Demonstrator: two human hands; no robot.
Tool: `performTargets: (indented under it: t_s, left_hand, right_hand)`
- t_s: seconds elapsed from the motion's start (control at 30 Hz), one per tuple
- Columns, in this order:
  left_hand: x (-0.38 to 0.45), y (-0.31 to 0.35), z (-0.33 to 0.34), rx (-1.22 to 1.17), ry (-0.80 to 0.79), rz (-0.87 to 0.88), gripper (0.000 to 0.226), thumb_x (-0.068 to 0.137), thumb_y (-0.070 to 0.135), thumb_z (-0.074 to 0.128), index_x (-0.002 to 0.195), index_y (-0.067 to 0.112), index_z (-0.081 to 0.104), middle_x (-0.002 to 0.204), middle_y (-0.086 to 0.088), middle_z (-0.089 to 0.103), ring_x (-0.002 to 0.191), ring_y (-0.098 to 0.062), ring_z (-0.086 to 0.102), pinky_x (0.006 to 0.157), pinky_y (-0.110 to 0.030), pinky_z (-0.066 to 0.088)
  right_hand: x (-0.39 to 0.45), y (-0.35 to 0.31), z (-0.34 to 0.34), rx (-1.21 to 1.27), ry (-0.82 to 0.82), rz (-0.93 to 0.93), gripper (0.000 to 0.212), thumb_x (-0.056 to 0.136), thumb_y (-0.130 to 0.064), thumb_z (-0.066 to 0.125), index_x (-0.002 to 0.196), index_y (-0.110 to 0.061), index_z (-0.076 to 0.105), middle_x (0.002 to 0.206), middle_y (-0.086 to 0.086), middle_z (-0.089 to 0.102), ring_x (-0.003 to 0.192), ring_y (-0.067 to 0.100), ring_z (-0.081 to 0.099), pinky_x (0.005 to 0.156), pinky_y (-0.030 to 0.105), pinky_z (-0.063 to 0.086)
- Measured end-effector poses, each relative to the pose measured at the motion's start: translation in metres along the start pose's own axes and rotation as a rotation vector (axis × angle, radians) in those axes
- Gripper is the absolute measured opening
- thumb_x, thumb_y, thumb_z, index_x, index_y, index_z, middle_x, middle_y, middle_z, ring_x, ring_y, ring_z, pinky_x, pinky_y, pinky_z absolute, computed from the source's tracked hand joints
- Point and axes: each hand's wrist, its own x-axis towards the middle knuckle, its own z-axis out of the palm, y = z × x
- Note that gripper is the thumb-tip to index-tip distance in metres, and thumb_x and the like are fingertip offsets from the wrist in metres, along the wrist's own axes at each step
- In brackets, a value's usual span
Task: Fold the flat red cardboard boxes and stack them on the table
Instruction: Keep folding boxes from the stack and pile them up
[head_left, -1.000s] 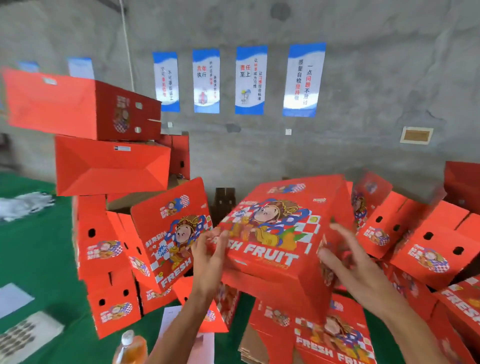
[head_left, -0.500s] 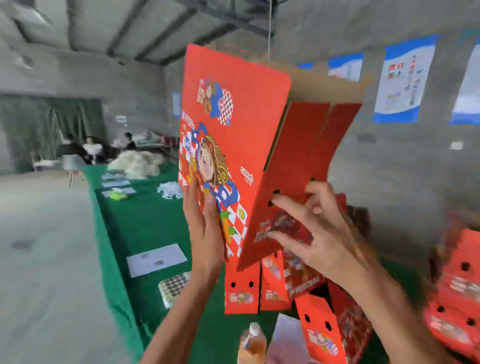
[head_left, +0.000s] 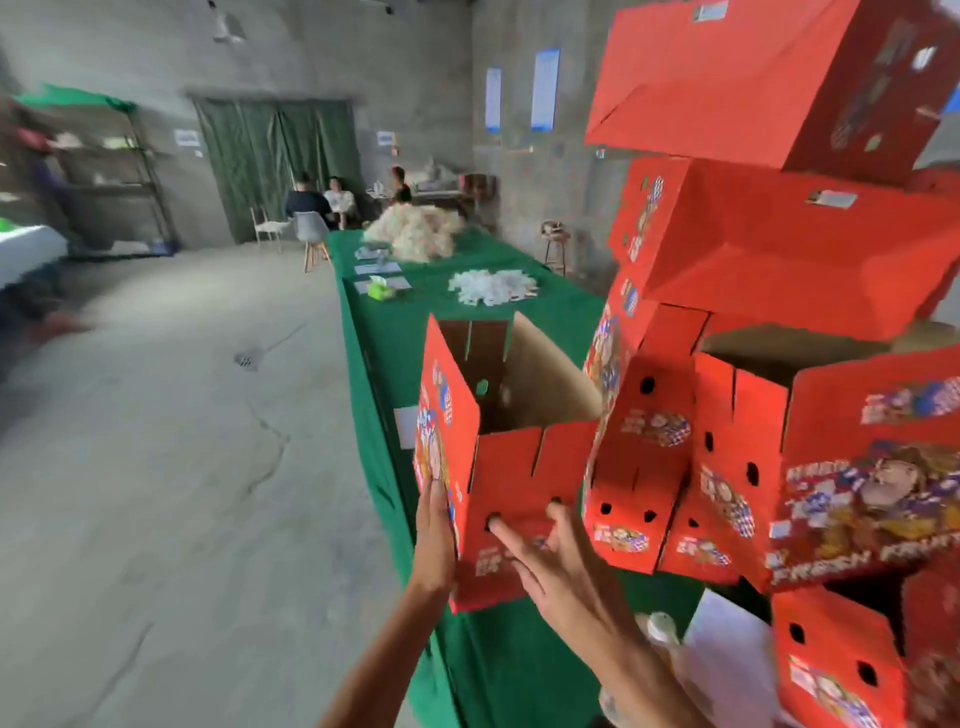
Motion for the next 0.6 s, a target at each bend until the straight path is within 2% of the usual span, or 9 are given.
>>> performTargets:
  t_s: [0.07,0.13,0.23,0.3,0.37,0.43,0.5,0.53,0.6]
  left_hand:
    - [-0.012,-0.04,0.005,-0.081,-0.105,-0.193,0.059,0.105,0.062,0.037,0.137,0.02,0.062,0.144,-0.015,0.061,0.128,-0.025,0.063,0.107,-0.043,0.052]
    - [-0.019,-0.069,0.017,-0.167,-0.14,-0.295,0.07,0.101,0.065,0.034,0.138,0.012,0.063,0.136,-0.022,0.066,0.123,-0.034,0.067,0.096,-0.039,0.058]
    - [-0.029,-0.089,0.032,-0.159,-0.138,-0.387,0.074,0.101,0.061,0.027,0.145,0.008,0.055,0.136,-0.022,0.065,0.128,-0.039,0.062,0.109,-0.052,0.05]
    - [-0.034,-0.097,0.041,-0.173,-0.151,-0.383,0.067,0.106,0.054,0.025,0.148,0.009,0.052,0.139,-0.021,0.063,0.132,-0.039,0.059,0.114,-0.057,0.044]
    - [-0.038,-0.103,0.048,-0.14,-0.148,-0.337,0.055,0.11,0.047,0.029,0.147,0.013,0.053,0.139,-0.019,0.063,0.131,-0.036,0.06,0.111,-0.054,0.047]
    - [-0.041,-0.108,0.051,-0.094,-0.117,-0.302,0.042,0.112,0.036,0.032,0.14,0.018,0.058,0.137,-0.012,0.065,0.128,-0.026,0.063,0.104,-0.037,0.053]
    - [-0.044,-0.112,0.05,-0.037,-0.09,-0.258,0.033,0.114,0.029,0.034,0.134,0.026,0.059,0.138,-0.003,0.064,0.123,-0.006,0.063,0.098,-0.019,0.049]
    - [-0.046,-0.111,0.049,-0.029,-0.075,-0.252,0.031,0.113,0.028,0.036,0.135,0.03,0.058,0.141,0.0,0.062,0.12,0.003,0.062,0.097,-0.014,0.046]
    - [-0.052,-0.103,0.049,0.011,-0.038,-0.224,0.033,0.111,0.029,0.044,0.142,0.026,0.055,0.147,-0.002,0.058,0.127,0.0,0.058,0.106,-0.019,0.043]
  right_hand:
    - [-0.027,0.012,0.033,0.019,-0.122,0.114,0.089,0.066,-0.005,0.09,0.14,-0.044,0.061,0.124,0.017,0.056,0.075,0.023,0.069,0.052,0.031,0.059]
    - [-0.05,0.028,0.057,-0.002,-0.208,0.163,0.092,0.068,-0.006,0.086,0.143,-0.05,0.055,0.137,0.014,0.048,0.083,0.022,0.071,0.056,0.029,0.059]
    - [-0.078,0.043,0.076,-0.054,-0.316,0.23,0.089,0.083,-0.014,0.077,0.151,-0.057,0.038,0.154,0.015,0.035,0.105,0.024,0.07,0.076,0.032,0.061]
    - [-0.089,0.047,0.081,-0.026,-0.347,0.279,0.089,0.068,-0.02,0.091,0.145,-0.047,0.054,0.143,0.021,0.051,0.094,0.024,0.074,0.066,0.029,0.062]
    - [-0.096,0.052,0.085,-0.061,-0.367,0.317,0.087,0.068,-0.03,0.092,0.145,-0.045,0.055,0.146,0.027,0.051,0.1,0.026,0.074,0.063,0.024,0.061]
    - [-0.104,0.054,0.092,-0.019,-0.44,0.379,0.082,0.091,-0.036,0.072,0.157,-0.054,0.025,0.168,0.026,0.015,0.125,0.027,0.063,0.076,0.023,0.058]
    - [-0.111,0.054,0.097,0.001,-0.48,0.385,0.078,0.103,-0.034,0.051,0.157,-0.057,-0.001,0.171,0.014,-0.016,0.135,0.024,0.053,0.081,0.022,0.053]
    - [-0.112,0.053,0.095,0.004,-0.48,0.385,0.075,0.105,-0.032,0.046,0.156,-0.058,-0.002,0.171,0.012,-0.018,0.132,0.022,0.055,0.081,0.022,0.054]
    - [-0.111,0.049,0.087,-0.005,-0.501,0.394,0.067,0.107,-0.031,0.041,0.158,-0.057,0.005,0.171,0.012,-0.011,0.125,0.019,0.059,0.082,0.02,0.054]
